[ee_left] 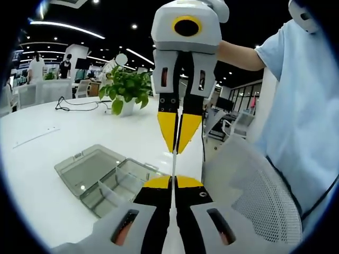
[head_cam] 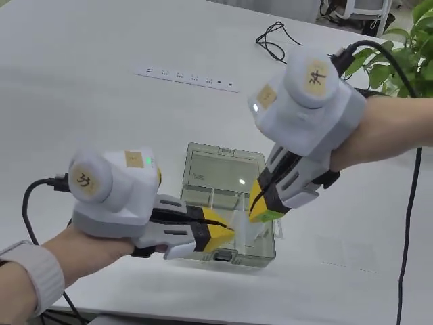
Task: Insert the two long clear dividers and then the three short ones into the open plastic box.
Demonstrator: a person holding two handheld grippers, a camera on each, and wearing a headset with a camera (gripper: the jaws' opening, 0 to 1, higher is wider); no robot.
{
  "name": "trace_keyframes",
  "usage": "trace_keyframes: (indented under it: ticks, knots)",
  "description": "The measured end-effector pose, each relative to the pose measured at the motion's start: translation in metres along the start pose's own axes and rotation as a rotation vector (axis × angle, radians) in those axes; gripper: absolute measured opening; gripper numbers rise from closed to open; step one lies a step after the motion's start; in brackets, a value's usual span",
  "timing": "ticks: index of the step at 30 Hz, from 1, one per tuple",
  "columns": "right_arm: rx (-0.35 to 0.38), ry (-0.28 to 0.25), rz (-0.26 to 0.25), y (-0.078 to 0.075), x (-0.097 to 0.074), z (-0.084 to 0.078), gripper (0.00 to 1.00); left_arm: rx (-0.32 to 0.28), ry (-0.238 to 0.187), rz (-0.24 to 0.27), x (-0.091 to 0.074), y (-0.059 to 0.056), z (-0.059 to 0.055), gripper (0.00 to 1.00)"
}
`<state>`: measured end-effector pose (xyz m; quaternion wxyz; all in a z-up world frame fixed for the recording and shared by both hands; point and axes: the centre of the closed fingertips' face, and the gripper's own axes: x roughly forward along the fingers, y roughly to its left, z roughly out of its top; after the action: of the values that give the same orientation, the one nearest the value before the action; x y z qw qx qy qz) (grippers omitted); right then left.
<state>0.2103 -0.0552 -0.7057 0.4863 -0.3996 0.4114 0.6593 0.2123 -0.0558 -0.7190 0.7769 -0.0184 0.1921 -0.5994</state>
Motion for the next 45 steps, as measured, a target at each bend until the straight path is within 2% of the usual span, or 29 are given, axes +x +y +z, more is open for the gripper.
trace_keyframes:
  ticks: [8,14,23,28,30,38,43,45]
  knots:
    - [0.026,-0.001,-0.005,-0.002,0.004,0.006,0.02,-0.009,-0.007,0.034,-0.008,0.006,-0.002,0.01]
    - [0.028,0.005,0.003,-0.004,0.010,0.007,0.02,-0.013,0.006,0.066,-0.012,0.011,-0.008,0.13]
    - [0.061,0.004,-0.006,-0.013,0.015,0.011,0.02,-0.020,0.026,0.138,-0.022,0.024,-0.020,0.37]
    - [0.072,0.011,-0.005,-0.018,0.020,0.012,0.02,-0.041,0.038,0.199,-0.028,0.037,-0.026,0.57]
    - [0.080,0.017,-0.015,-0.023,0.022,0.011,0.02,-0.045,0.054,0.224,-0.032,0.042,-0.030,0.64]
    - [0.110,0.011,-0.050,-0.045,0.030,0.015,0.02,-0.059,0.109,0.286,-0.043,0.054,-0.046,0.80]
    - [0.121,-0.014,-0.068,-0.056,0.035,0.023,0.02,-0.062,0.137,0.336,-0.048,0.063,-0.056,0.98]
    - [0.123,-0.011,-0.074,-0.061,0.039,0.024,0.02,-0.060,0.151,0.346,-0.050,0.065,-0.059,1.00]
